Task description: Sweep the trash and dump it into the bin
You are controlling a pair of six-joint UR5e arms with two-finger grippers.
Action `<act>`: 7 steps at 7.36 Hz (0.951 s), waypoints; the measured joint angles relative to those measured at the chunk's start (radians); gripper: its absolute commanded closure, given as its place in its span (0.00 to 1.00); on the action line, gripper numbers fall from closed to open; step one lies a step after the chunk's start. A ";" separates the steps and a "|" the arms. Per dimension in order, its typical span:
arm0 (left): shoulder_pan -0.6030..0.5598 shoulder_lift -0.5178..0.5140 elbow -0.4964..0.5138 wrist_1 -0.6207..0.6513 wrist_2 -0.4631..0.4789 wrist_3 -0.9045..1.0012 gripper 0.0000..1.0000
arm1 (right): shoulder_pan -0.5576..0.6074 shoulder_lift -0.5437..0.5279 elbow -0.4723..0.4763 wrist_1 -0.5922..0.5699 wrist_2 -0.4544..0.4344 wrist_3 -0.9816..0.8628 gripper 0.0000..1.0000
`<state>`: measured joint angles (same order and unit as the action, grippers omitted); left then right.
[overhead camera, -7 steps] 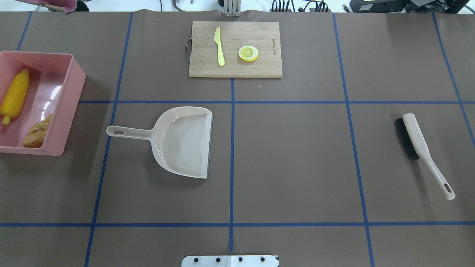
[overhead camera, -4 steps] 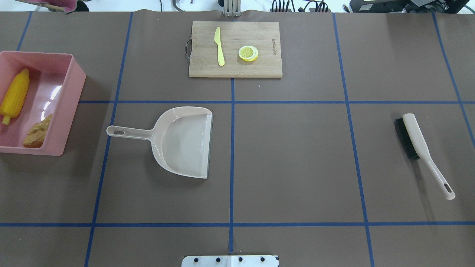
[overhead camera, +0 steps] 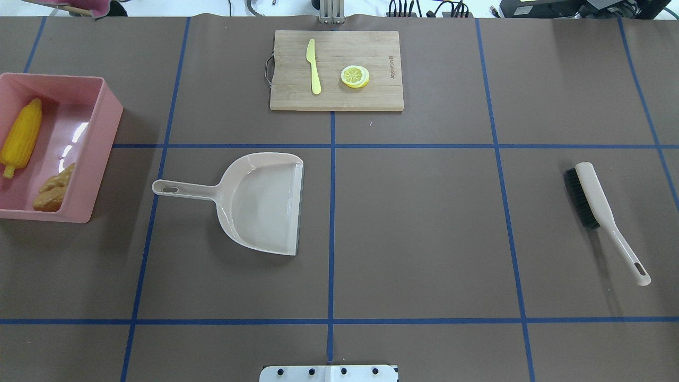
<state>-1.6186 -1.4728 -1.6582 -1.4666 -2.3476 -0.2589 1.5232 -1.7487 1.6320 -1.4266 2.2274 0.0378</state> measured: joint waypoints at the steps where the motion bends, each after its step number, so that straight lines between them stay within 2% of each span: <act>1: 0.000 0.003 0.003 -0.009 0.000 0.000 0.02 | 0.000 0.000 0.000 0.000 0.000 0.000 0.00; 7: 0.000 0.006 0.005 -0.014 -0.002 0.000 0.02 | 0.000 0.000 0.000 0.000 0.000 0.000 0.00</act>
<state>-1.6183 -1.4665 -1.6536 -1.4803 -2.3501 -0.2592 1.5232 -1.7487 1.6321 -1.4266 2.2273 0.0374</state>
